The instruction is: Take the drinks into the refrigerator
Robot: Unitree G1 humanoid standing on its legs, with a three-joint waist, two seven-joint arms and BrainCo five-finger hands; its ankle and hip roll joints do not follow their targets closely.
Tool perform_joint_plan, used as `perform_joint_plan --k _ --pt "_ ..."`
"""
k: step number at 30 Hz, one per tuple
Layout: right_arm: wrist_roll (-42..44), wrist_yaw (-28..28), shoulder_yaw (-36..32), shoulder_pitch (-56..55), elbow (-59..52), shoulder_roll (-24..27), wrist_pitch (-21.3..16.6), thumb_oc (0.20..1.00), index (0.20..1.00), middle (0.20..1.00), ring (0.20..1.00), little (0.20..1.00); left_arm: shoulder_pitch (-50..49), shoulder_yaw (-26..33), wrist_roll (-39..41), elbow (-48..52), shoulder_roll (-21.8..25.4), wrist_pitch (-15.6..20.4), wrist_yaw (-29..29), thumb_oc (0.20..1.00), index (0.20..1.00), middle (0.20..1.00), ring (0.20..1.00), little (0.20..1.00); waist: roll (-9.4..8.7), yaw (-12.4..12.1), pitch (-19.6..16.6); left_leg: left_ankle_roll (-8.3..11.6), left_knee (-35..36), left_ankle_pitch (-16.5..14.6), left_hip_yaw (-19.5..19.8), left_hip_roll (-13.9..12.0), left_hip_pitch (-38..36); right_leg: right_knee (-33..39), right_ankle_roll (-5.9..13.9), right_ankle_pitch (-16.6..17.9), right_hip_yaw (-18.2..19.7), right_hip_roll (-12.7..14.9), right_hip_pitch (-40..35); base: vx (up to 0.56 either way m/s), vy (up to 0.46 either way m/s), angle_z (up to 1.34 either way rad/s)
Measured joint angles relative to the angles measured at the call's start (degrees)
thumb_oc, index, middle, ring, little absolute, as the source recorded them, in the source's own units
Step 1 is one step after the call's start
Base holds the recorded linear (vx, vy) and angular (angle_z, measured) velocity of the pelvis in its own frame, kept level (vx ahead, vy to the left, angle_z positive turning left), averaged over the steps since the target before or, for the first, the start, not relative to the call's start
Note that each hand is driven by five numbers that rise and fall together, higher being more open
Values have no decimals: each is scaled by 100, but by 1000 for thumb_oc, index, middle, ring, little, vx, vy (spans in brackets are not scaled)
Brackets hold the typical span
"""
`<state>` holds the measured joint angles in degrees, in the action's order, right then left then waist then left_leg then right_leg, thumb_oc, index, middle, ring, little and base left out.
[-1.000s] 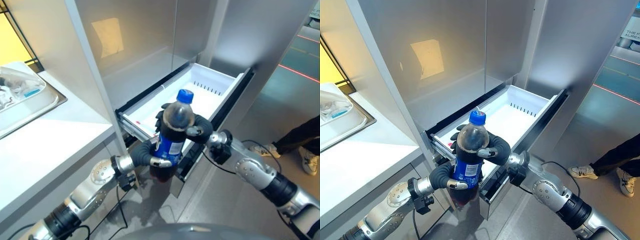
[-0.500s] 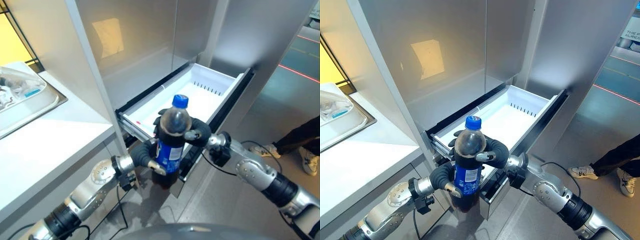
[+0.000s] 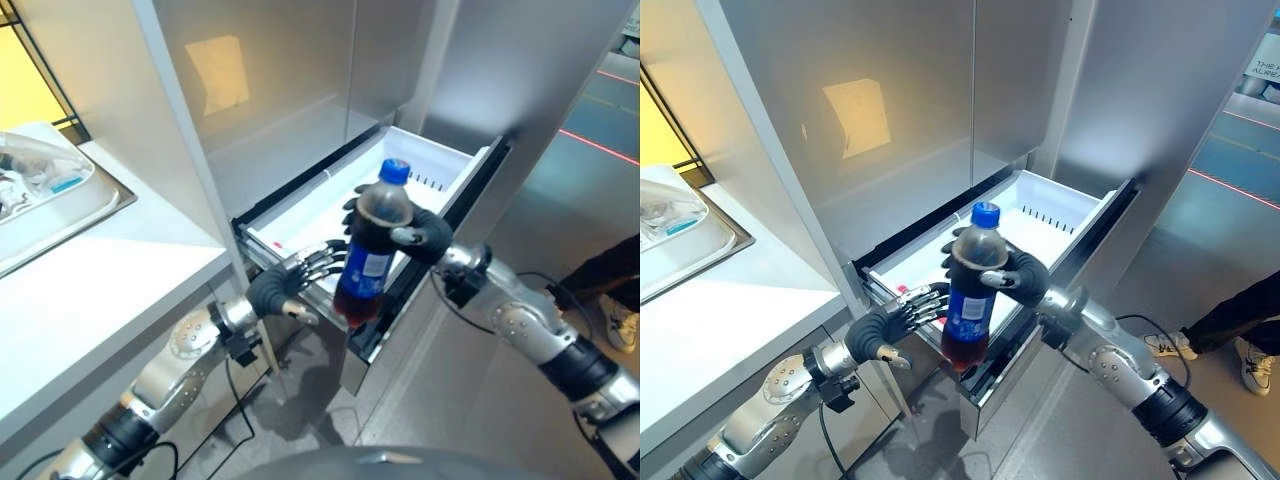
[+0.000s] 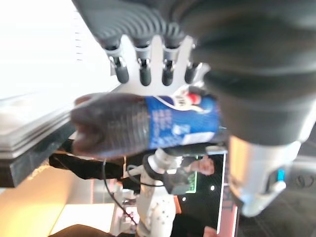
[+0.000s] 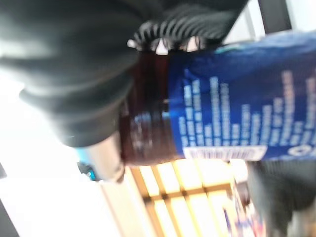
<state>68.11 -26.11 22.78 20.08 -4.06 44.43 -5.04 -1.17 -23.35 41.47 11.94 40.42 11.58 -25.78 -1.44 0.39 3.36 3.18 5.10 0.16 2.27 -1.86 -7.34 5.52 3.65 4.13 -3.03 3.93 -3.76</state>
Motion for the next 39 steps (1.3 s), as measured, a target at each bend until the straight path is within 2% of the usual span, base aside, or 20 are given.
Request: perform_joint_plan --k 7,12,19,25,29,32,39 --pt "-113 339 -639 7 266 268 -351 200 200 200 200 200 -485 278 64 -360 -69 -17 28 1000 1000 1000 1000 1000 25 3 63 -1 1 -2 -3 -1 0 2 0 0 10 -4 3 0 0 0" --pt "-128 420 -628 145 508 509 -379 200 200 200 200 200 -642 292 98 -462 -117 -71 55 1000 1000 1000 1000 1000 8 5 75 -29 2 -19 -9 5 5 2 0 1 23 -1 11 0 0 0" --pt "-603 667 -611 269 940 841 -507 200 200 200 200 200 -811 489 79 -526 -99 -69 70 1000 1000 1000 1000 1000 -32 -11 173 -15 -2 19 -54 11 255 -29 -7 65 85 -8 279 -37 -2 -4" --pt "-794 716 -612 414 1047 997 -630 200 200 200 200 200 -982 931 7 -688 -128 133 210 1000 1000 1000 1000 1000 -134 -10 427 -14 -4 31 -65 14 446 -29 -5 79 95 -7 486 -38 -7 -2" --pt "-899 745 -607 848 1185 1345 -704 200 200 200 200 200 -967 1113 5 -666 -47 235 246 1000 1000 1000 1000 1000 -224 -120 656 -5 -19 52 -65 16 618 -31 -8 102 106 -10 668 -16 5 -1" --pt "-917 797 -581 1121 1395 1358 -754 200 200 200 200 200 -905 1119 5 -609 120 398 253 1000 1000 1000 1000 1000 -283 -134 746 -3 -52 52 -62 24 785 -32 -6 118 105 -4 816 0 0 0" --pt "-919 822 -588 1404 1335 1555 -888 200 200 200 200 200 -761 1567 94 -187 106 680 298 1000 1000 1000 1000 1000 -495 -303 1110 3 -124 48 -51 32 1018 -58 -9 139 101 0 1024 -2 0 0"
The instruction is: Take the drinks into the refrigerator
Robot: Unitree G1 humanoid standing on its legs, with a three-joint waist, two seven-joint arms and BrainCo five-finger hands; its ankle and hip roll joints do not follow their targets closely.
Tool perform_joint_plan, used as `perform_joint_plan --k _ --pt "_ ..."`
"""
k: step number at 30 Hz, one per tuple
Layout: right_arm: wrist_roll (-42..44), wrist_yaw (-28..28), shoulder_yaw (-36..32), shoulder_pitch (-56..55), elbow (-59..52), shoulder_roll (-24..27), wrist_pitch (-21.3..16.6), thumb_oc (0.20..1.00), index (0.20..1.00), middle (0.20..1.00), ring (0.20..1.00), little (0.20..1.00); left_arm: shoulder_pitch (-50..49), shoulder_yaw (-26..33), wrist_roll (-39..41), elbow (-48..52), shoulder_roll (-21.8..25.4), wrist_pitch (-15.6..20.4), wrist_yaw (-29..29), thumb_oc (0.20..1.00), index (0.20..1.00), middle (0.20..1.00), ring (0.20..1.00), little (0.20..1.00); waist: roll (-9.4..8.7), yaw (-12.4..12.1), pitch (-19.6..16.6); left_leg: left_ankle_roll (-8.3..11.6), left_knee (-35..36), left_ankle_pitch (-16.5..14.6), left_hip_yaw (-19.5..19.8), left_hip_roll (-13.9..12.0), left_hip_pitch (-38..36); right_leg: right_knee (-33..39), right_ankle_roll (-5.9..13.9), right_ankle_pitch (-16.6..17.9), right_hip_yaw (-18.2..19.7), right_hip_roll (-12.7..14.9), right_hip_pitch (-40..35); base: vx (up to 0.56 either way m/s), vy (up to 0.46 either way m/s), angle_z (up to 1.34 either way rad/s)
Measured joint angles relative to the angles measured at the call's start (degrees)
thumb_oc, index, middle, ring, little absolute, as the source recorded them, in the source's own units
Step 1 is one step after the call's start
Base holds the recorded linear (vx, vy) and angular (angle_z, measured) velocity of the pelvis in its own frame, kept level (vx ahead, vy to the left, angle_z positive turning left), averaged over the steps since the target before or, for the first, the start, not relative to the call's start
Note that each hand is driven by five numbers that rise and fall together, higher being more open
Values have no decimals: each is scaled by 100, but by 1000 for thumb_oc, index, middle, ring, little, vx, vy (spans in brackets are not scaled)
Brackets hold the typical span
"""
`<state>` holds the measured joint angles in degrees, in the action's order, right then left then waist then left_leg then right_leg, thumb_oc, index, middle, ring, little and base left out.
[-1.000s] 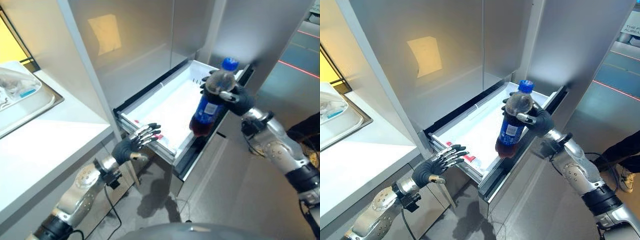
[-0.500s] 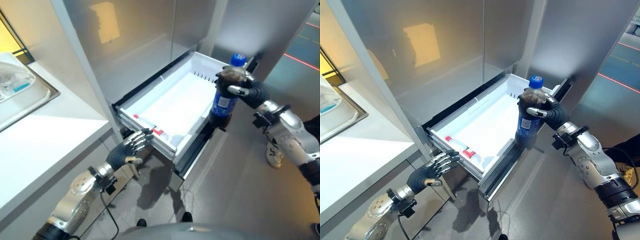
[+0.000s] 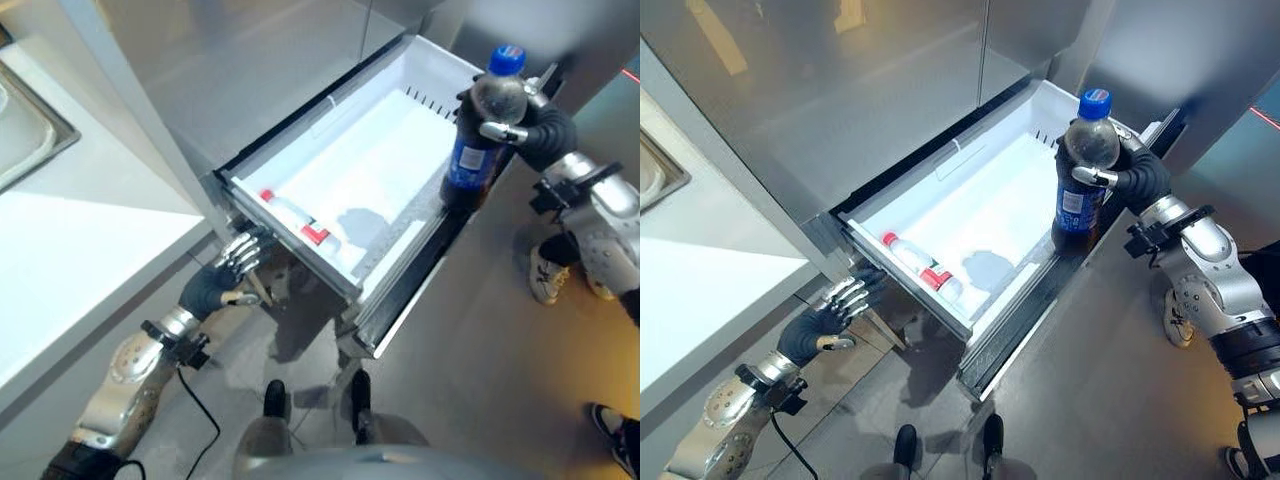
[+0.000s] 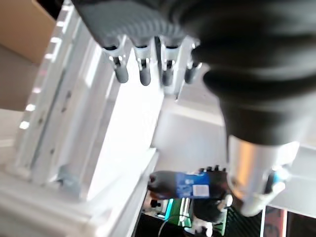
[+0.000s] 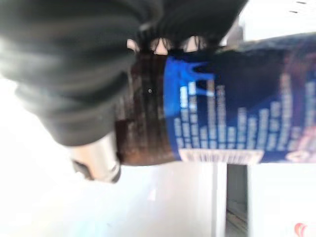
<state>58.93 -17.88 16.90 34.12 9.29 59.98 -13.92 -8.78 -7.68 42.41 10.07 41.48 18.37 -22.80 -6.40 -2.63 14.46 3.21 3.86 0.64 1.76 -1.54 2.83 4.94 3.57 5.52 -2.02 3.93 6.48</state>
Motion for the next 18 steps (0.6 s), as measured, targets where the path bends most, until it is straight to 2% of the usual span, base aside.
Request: perform_joint_plan --k 5,12,18 --pt "4 -35 95 221 -37 210 -5 200 200 200 200 200 96 44 19 32 18 117 14 1000 1000 1000 1000 1000 -99 -108 179 7 -51 -5 -3 5 101 -2 -4 14 7 0 83 0 0 0" --pt "5 -48 381 627 -340 658 -71 200 200 200 200 200 256 52 123 46 27 190 113 1000 1000 1000 1000 1000 -370 -150 481 25 -196 -15 5 -8 429 -79 -34 45 2 -10 380 0 0 0" --pt "6 -22 439 797 -314 655 -136 200 200 200 200 200 346 84 123 48 95 242 220 1000 1000 1000 1000 1000 -401 -200 628 31 -229 -19 11 -6 489 -76 -38 52 -14 -9 421 0 0 0"
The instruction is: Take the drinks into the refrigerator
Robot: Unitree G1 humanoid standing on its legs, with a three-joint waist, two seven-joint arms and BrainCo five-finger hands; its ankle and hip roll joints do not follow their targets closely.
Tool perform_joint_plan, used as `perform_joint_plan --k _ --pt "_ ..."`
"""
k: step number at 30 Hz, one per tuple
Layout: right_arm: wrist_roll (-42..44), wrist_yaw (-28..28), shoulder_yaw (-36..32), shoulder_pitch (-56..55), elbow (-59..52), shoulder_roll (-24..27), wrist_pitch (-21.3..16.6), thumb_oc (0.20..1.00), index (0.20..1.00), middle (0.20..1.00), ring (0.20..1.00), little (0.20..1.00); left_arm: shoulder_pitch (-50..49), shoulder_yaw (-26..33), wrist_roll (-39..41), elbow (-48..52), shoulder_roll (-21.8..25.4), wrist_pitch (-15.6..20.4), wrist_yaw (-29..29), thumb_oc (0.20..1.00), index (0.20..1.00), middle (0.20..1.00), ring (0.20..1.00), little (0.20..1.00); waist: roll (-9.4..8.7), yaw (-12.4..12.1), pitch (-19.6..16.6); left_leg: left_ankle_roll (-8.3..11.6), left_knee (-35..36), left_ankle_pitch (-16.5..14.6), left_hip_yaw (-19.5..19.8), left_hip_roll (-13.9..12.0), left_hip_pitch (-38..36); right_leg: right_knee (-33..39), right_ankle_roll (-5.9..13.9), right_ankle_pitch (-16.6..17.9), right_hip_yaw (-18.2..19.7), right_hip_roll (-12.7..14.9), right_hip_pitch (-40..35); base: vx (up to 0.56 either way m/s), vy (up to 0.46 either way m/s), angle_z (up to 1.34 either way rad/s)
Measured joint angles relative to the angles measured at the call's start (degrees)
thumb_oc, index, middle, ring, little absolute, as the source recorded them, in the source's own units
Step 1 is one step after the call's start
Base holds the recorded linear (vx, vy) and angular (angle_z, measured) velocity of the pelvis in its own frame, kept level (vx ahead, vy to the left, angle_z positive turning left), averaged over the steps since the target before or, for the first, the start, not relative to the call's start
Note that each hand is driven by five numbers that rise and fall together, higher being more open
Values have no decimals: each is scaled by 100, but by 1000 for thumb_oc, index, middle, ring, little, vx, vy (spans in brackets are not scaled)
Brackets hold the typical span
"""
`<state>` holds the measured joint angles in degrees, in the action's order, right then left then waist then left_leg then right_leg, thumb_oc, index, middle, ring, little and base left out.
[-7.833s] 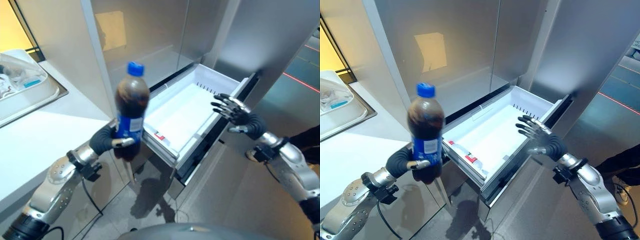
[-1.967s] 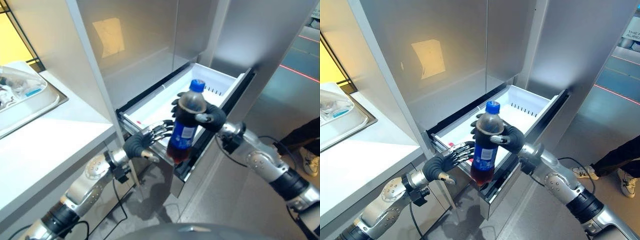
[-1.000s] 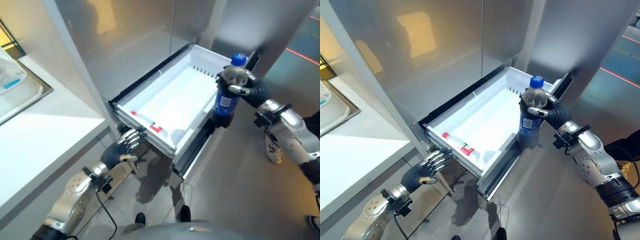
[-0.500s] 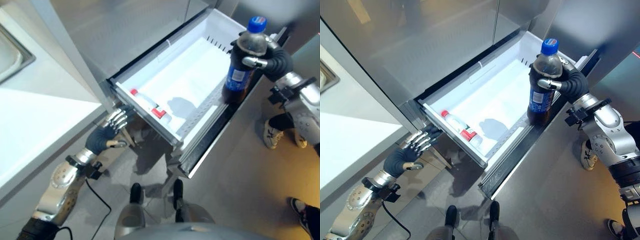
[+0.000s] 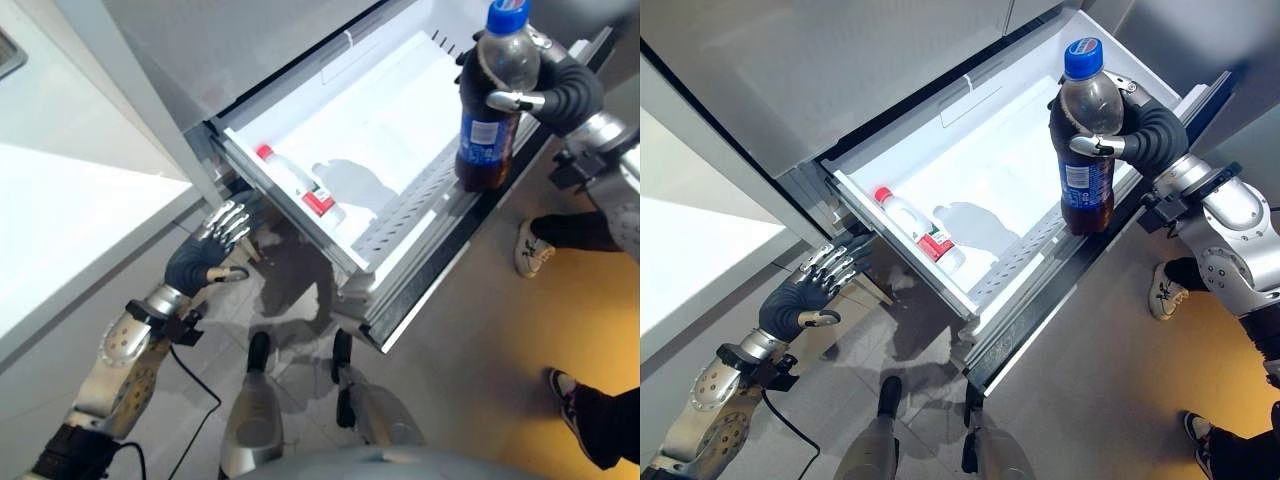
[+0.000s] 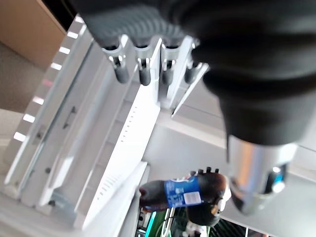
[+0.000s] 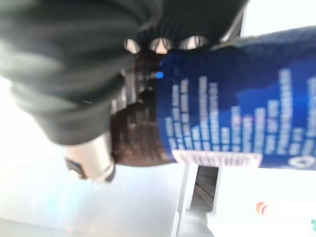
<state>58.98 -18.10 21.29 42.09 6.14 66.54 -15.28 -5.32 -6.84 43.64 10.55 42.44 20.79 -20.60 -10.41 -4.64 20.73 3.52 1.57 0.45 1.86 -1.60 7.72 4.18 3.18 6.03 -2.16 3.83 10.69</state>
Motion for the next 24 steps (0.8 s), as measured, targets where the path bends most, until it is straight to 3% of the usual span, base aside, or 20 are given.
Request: perform_joint_plan --k 7,19,24 --pt "-39 156 443 532 322 -61 -25 200 200 200 200 200 162 16 0 1 43 105 75 1000 1000 1000 1000 1000 4 -152 42 4 -35 -2 -10 -2 157 1 -10 33 -2 -3 151 0 0 0" --pt "-155 311 1483 1883 706 -54 -29 200 200 200 200 200 295 9 -3 0 115 110 222 1000 1000 1000 1000 1000 -2 -105 147 7 -85 -2 -24 -9 333 20 -21 73 15 -14 308 0 0 0" --pt "-154 357 1573 2001 782 -45 -28 200 200 200 200 200 306 12 -4 -1 125 114 231 1000 1000 1000 1000 1000 -2 -114 147 7 -85 -2 -23 -11 333 25 -23 75 4 -16 305 0 0 0"
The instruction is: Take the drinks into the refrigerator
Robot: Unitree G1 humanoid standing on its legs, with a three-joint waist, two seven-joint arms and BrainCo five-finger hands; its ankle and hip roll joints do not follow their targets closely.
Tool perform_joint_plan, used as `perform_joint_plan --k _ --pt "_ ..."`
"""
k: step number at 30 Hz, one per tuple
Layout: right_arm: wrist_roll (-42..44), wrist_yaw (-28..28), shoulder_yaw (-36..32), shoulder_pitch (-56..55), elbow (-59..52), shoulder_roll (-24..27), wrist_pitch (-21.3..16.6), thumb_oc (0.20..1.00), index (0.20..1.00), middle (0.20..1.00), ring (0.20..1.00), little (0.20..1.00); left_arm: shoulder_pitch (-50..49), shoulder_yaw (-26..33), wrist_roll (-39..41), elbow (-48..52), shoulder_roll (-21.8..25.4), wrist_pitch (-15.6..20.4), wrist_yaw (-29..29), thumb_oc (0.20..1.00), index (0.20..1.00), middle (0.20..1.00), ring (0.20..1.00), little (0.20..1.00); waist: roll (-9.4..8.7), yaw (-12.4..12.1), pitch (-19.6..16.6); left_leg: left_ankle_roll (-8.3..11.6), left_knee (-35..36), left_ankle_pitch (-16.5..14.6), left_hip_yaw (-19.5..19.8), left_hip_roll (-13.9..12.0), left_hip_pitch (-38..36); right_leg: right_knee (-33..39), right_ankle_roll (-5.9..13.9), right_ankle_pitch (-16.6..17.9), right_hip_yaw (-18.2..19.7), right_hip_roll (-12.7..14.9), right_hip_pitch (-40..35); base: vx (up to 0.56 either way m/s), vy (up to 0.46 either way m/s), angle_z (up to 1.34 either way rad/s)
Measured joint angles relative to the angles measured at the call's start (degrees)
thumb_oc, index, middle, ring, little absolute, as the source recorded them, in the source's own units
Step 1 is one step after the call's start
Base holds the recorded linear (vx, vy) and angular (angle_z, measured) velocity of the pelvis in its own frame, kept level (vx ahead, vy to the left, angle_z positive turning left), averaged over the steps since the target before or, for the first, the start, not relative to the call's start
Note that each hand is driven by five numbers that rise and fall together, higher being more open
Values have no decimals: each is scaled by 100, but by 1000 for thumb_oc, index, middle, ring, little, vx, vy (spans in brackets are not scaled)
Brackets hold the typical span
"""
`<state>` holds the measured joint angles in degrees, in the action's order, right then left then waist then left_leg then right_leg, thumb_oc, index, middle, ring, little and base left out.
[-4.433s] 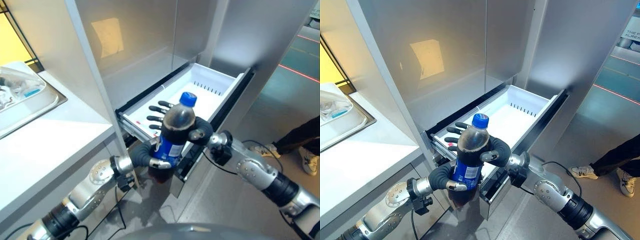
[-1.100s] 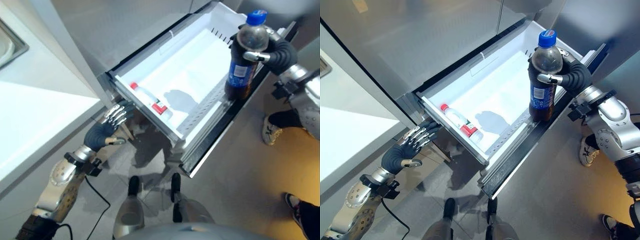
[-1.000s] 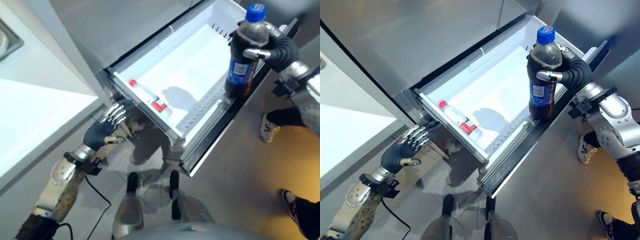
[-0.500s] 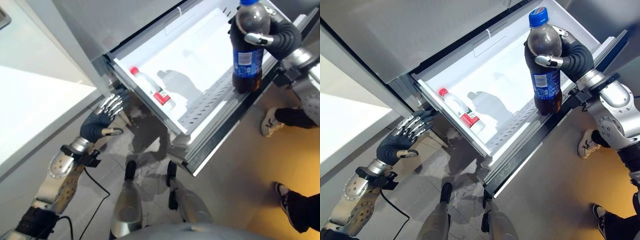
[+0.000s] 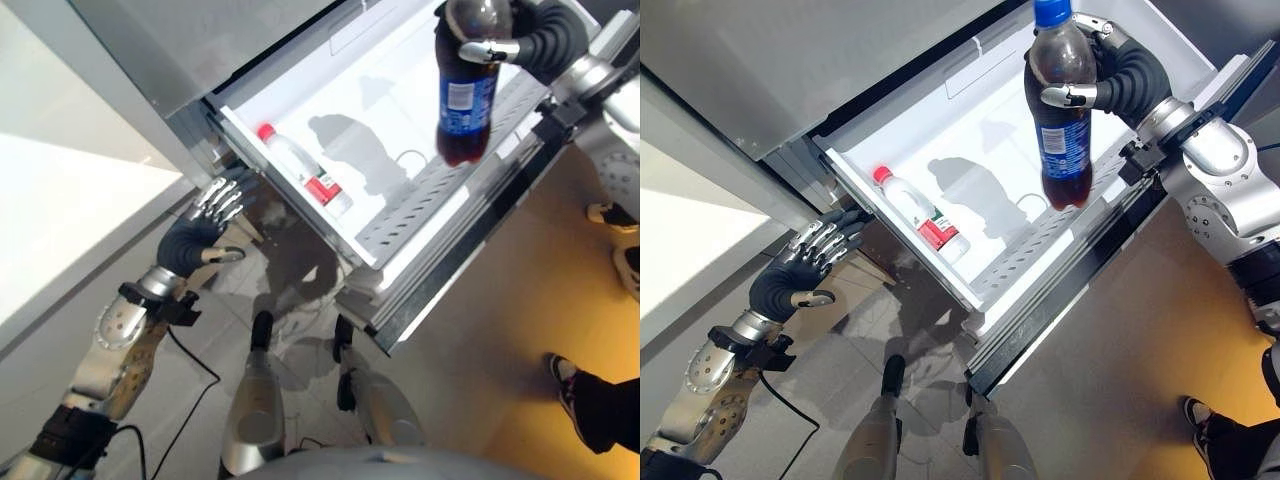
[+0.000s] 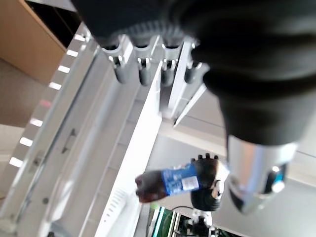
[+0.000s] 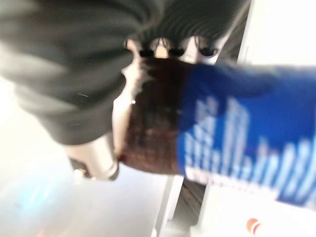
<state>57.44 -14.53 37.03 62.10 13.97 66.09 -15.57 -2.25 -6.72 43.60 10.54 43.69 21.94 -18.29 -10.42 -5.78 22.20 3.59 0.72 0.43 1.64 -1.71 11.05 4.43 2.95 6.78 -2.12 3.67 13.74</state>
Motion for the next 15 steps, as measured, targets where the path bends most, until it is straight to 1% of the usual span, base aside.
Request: perform_joint_plan --k 6,15 --pt "0 -2 399 311 5 8 0 200 200 200 200 200 33 -9 0 -1 12 5 0 1000 1000 1000 1000 1000 -1 2 0 2 -8 1 3 -4 -1 -1 -7 7 -2 -5 -5 -5 -2 0" --pt "1 -9 438 384 33 -6 1 200 200 200 200 200 38 -101 -1 -2 32 7 2 1000 1000 1000 1000 1000 0 -2 4 5 -8 2 7 -7 3 0 -8 8 -6 -8 -6 0 0 0"
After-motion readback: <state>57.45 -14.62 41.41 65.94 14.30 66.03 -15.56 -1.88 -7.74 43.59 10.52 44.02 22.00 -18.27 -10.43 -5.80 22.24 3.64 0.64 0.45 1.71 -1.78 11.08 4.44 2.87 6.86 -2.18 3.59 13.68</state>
